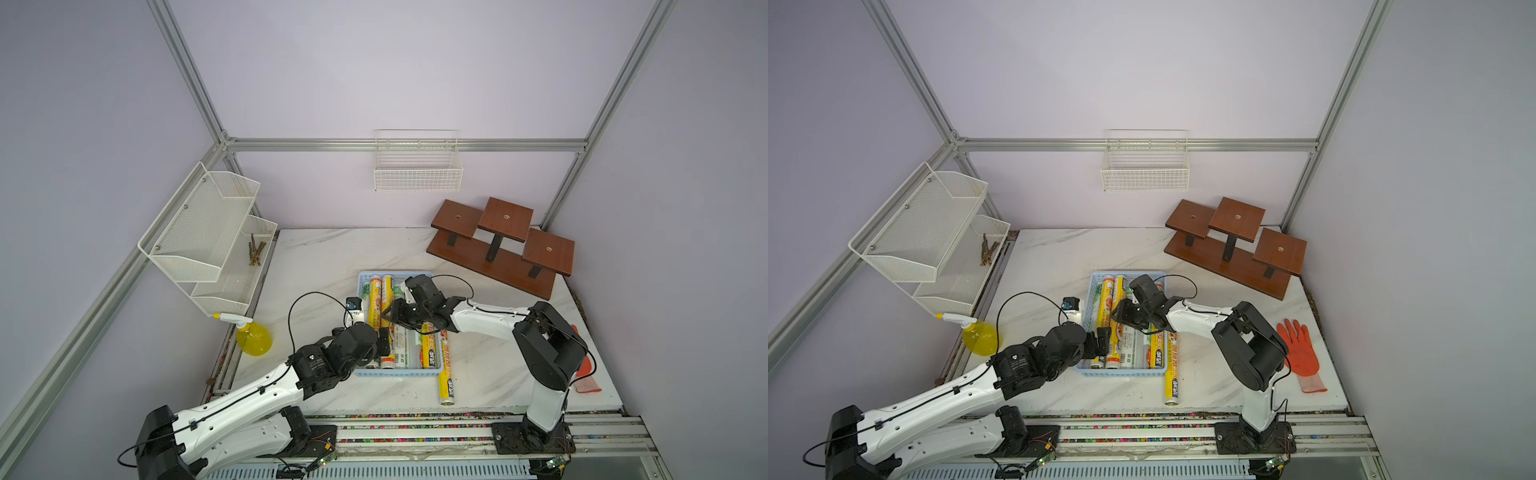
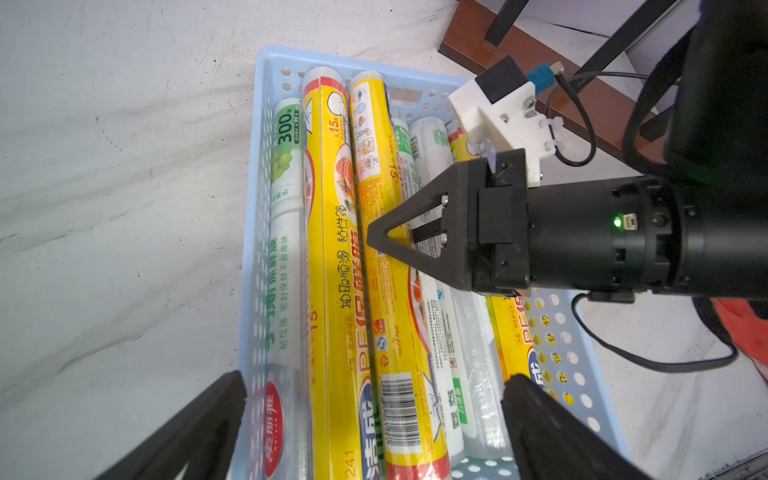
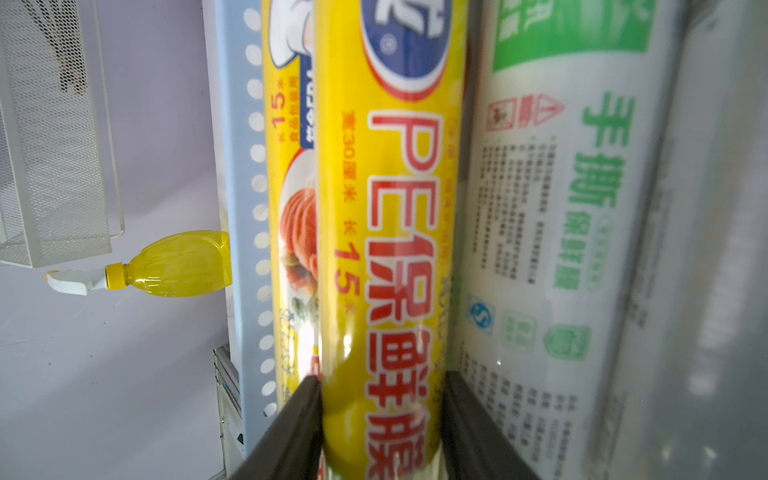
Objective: Put the plastic wrap into the basket
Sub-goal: Place the plastic wrap in the basket, then pick up the plastic wrap from the center of the board.
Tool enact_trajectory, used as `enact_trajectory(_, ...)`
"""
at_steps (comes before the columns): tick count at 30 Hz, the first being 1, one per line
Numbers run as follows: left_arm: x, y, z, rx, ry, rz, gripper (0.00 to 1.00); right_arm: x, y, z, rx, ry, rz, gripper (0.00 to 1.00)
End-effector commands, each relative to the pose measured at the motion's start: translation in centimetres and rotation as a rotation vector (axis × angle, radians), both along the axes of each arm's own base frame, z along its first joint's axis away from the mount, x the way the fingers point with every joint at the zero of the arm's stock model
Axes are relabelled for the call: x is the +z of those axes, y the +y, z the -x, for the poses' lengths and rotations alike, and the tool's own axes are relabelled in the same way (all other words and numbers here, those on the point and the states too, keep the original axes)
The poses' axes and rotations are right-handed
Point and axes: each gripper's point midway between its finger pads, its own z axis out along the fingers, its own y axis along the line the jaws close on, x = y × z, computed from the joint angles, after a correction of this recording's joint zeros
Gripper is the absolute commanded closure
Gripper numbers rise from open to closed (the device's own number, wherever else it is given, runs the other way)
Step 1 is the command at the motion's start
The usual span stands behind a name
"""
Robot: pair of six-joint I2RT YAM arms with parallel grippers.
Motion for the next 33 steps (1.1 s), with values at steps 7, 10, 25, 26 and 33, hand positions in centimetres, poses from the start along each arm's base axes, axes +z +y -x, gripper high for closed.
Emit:
enact_trajectory(7, 1.3, -1.5, -0.9, -0.012, -0.015, 0.045, 0.0, 1.9, -0.9, 0.4, 0.018, -0.053, 0.045, 0.44)
enact_trajectory(10, 1.6, -2.0, -0.9, -0.027, -0.011, 0.045, 0.0, 3.0, -1.4, 0.4, 0.01, -0.08, 0.051, 0.43)
enact_trajectory(25, 2.3, -7.9, -1.8, -0.2, 0.021, 0.108, 0.0, 6.6, -15.4, -0.8, -0.291, -0.217, 0.238, 0.42)
enact_trajectory(26, 2.2, -8.6, -1.8, -0.218, 0.028, 0.108, 0.0, 6.3, -16.3, -0.6, -0.303, -0.216, 0.249, 0.42)
enact_trajectory(33, 1.7, -12.2, -2.1, -0.29, 0.058, 0.101, 0.0, 3.8, -20.4, 0.7, -0.317, -0.178, 0.324, 0.4)
